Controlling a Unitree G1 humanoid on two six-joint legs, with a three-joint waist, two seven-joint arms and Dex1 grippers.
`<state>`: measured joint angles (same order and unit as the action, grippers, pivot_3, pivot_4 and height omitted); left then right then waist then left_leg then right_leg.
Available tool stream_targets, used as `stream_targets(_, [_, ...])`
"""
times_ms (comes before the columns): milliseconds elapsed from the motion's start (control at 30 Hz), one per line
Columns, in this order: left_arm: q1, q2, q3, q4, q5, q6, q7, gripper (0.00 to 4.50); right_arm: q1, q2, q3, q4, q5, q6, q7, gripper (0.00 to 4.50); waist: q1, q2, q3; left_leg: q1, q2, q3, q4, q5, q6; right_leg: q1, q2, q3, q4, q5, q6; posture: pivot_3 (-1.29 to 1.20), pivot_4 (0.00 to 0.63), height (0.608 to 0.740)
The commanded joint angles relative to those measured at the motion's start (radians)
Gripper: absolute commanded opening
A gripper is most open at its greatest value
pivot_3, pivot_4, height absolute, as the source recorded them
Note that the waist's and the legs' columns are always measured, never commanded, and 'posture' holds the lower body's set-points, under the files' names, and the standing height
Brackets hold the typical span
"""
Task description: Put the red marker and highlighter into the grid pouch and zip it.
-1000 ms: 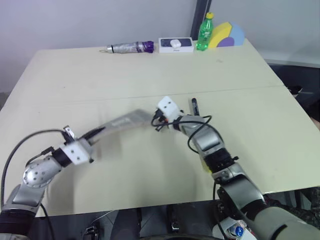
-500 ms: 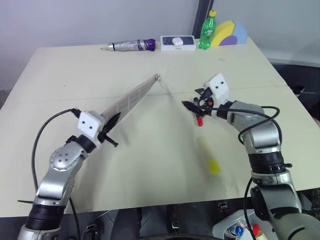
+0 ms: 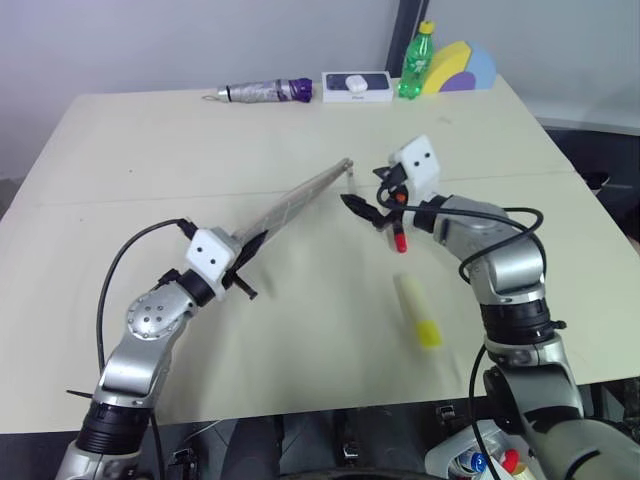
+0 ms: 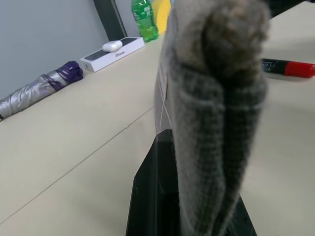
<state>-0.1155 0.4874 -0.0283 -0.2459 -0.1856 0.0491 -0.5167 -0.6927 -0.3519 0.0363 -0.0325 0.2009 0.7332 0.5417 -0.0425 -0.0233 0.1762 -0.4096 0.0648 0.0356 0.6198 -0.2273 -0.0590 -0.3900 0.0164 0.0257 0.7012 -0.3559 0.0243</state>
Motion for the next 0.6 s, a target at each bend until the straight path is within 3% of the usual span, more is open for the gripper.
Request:
stream_targets(33, [0.004,-0.009,0.005,-0.031,0.007,-0.027,-0.008,0.0,-0.031,0.02,-0.008,0.006,0.007,-0.021,-0.022,3.89,0.0,0.0,0.0,0.0,0.0,0.0,0.0,0.0,0.0,0.0,0.0,0.0,0.0,0.0,0.0,0.0,0.15,0.74])
stream_targets(100, [0.008,-0.012,0.007,-0.035,0.011,-0.026,-0.01,0.0,-0.033,0.027,-0.007,0.005,0.02,-0.019,-0.012,3.1,0.0,0.0,0.0,0.0,0.0,0.0,0.0,0.0,0.0,0.0,0.0,0.0,0.0,0.0,0.0,0.0,0.15,0.74])
stream_targets(267, [0.017,-0.019,0.005,-0.037,0.031,-0.028,-0.003,0.0,-0.027,0.027,0.01,-0.033,0.039,-0.006,0.013,0.33,-0.001,0.0,0.0,0.0,0.0,0.0,0.0,0.0,0.0,0.0,0.0,0.0,0.0,0.0,0.0,0.0,0.15,0.74])
stream_targets(300, [0.016,-0.022,0.003,-0.036,0.037,-0.028,0.0,0.0,-0.024,0.028,0.015,-0.047,0.046,0.001,0.019,0.03,-0.001,0.0,0.0,0.0,0.0,0.0,0.0,0.0,0.0,0.0,0.0,0.0,0.0,0.0,0.0,0.0,0.15,0.74])
stream_targets(600, [-0.007,-0.075,-0.043,-0.011,0.124,-0.022,0.042,0.0,0.015,0.035,0.172,-0.251,0.066,0.093,0.059,0.03,0.0,0.0,0.0,0.0,0.0,0.0,0.0,0.0,0.0,0.0,0.0,0.0,0.0,0.0,0.0,0.0,0.15,0.74])
